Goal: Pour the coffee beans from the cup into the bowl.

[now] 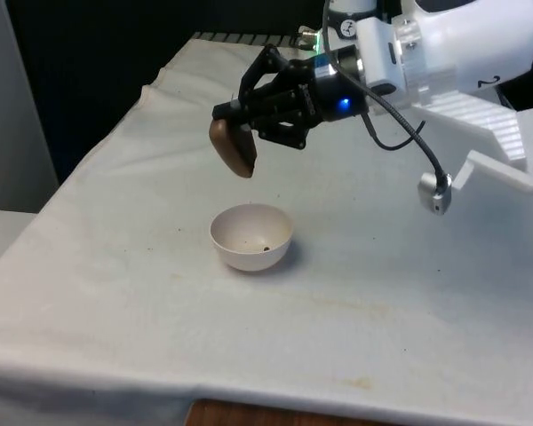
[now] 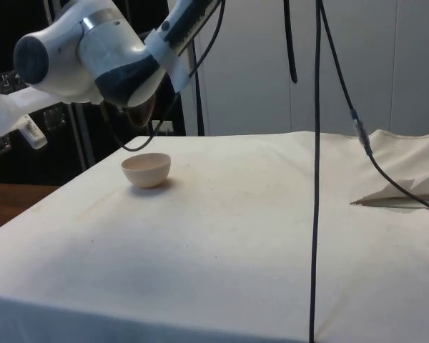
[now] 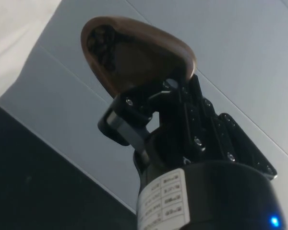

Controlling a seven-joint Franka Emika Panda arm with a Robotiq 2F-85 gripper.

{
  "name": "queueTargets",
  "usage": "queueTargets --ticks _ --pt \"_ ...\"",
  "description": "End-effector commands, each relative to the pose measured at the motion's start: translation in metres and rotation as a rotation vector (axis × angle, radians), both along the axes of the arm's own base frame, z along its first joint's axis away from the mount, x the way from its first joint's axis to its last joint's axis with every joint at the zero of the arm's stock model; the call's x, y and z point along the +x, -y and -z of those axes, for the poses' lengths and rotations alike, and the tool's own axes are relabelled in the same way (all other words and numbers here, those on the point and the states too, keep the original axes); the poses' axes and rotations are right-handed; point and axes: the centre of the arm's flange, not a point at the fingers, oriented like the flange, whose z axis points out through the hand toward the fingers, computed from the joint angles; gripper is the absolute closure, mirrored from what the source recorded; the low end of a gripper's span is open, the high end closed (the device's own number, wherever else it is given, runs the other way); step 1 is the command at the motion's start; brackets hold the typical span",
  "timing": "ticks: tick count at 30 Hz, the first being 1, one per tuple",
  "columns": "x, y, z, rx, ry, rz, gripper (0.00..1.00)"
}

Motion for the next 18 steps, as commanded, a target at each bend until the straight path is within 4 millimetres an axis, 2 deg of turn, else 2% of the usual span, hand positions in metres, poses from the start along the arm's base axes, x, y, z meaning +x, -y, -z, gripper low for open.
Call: queueTargets --ticks 1,18 --pt "0.0 -0.002 0.001 -0.013 0.0 0.002 1.0" --pt "-0.002 -0.014 0.003 -0.095 0.014 -0.006 1.0"
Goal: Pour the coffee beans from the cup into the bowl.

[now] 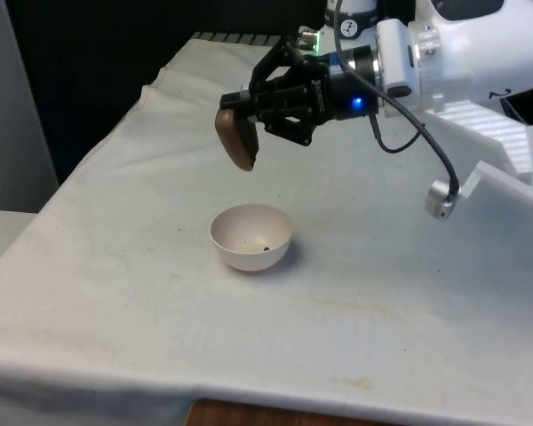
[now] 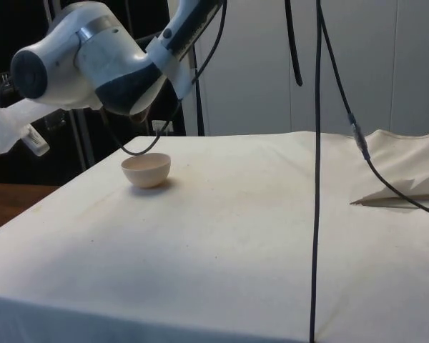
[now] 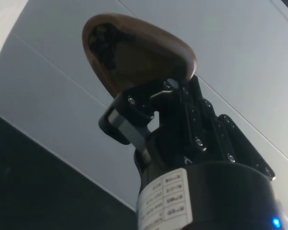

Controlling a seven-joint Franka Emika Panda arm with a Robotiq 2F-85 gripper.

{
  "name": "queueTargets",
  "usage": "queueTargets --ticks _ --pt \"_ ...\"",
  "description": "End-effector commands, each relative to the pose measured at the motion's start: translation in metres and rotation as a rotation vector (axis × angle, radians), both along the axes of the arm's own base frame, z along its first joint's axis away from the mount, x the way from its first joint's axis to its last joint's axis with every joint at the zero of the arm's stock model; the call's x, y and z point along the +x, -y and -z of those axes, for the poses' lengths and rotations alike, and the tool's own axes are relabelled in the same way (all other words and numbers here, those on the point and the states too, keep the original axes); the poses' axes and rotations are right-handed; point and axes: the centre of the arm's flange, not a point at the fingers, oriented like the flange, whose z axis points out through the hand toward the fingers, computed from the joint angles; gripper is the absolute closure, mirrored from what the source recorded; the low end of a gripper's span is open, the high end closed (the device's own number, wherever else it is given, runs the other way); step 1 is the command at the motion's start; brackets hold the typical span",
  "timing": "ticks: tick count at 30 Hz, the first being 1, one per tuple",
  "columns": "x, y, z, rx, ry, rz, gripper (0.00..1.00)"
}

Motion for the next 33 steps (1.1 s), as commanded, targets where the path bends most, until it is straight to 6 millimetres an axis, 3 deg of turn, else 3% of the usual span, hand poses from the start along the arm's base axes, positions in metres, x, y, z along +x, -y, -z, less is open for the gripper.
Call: queueTargets --ticks 1,33 --pt "0.0 -0.001 0.001 -0.009 -0.001 0.004 1.0" --pt "-0.004 -0.018 0.004 -0.175 0.03 -0.012 1.0"
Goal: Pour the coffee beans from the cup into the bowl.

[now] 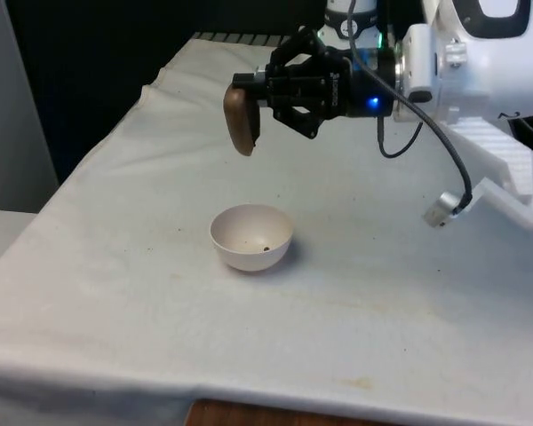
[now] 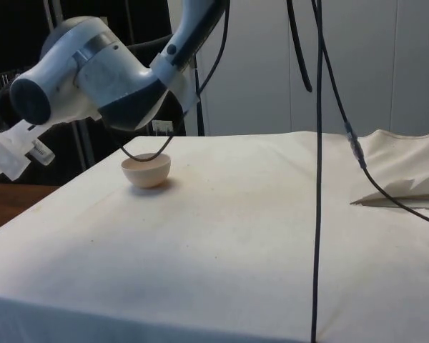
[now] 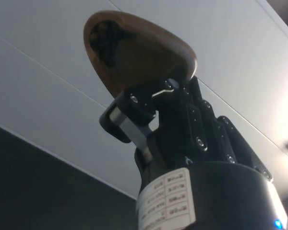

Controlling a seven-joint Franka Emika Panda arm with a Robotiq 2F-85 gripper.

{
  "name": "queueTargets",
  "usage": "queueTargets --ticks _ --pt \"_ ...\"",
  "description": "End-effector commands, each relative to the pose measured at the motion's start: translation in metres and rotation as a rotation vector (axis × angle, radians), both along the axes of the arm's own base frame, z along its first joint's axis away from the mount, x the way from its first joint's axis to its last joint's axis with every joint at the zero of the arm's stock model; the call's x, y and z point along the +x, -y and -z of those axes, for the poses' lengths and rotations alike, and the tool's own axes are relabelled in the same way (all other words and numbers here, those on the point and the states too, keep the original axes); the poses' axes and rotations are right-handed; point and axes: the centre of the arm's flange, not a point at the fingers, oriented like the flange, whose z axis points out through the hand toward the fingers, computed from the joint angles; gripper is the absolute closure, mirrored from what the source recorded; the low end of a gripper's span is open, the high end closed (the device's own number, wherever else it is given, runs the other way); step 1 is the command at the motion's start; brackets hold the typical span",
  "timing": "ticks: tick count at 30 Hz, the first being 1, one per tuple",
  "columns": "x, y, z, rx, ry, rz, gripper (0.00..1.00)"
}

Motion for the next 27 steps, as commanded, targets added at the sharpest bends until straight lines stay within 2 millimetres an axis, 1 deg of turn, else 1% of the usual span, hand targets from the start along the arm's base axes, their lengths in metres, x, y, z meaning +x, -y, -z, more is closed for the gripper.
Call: queueTargets --ticks 1,17,25,26,27 --pt "0.0 -0.002 0.001 -0.009 -0.001 0.004 1.0" --pt "-0.002 -0.007 0.005 -0.091 0.006 -0.008 1.0" --pt "-0.003 -0.013 0.007 -0.141 0.01 -0.009 1.0" --pt "-0.004 -0.011 0.007 -0.138 0.011 -0.014 1.0" --pt "-0.004 -0.015 0.007 -0.145 0.01 -0.011 1.0"
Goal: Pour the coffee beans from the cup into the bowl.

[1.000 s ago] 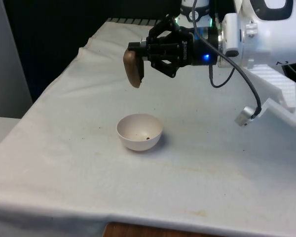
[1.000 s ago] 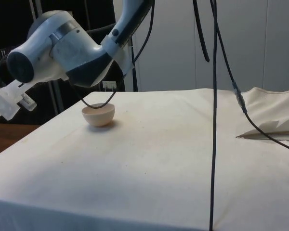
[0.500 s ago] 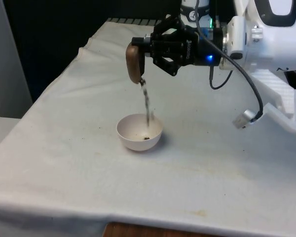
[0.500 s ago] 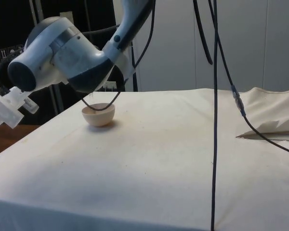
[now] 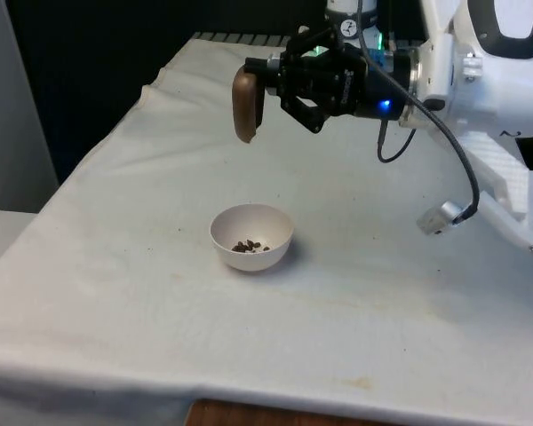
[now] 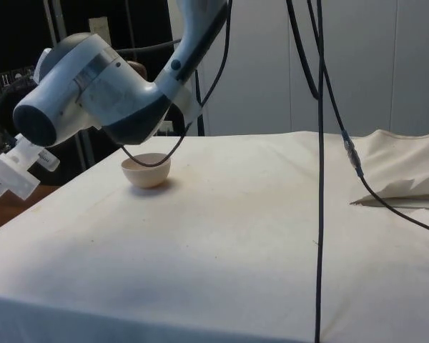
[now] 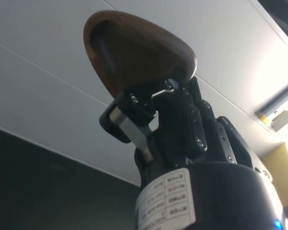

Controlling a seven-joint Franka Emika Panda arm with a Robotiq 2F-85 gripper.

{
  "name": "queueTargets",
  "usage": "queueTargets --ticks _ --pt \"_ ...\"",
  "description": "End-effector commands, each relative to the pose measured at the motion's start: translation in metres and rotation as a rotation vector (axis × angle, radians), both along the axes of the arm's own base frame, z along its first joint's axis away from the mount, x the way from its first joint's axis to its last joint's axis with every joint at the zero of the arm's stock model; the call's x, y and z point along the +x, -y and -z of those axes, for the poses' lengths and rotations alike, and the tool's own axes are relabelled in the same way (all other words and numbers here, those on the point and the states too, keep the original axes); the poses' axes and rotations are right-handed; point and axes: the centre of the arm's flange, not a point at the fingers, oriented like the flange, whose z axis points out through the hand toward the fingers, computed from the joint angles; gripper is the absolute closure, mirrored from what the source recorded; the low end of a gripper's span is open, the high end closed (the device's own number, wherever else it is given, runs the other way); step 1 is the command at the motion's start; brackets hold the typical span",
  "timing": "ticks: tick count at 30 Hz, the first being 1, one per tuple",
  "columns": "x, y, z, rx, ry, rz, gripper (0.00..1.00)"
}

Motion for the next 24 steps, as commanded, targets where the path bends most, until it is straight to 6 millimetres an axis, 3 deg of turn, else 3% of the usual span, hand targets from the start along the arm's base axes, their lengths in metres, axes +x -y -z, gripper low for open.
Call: queueTargets --ticks 1,24 --pt "0.001 -0.001 -0.001 -0.002 0.002 0.003 1.0" --pt "0.009 0.001 -0.01 0.108 0.038 0.007 1.0"
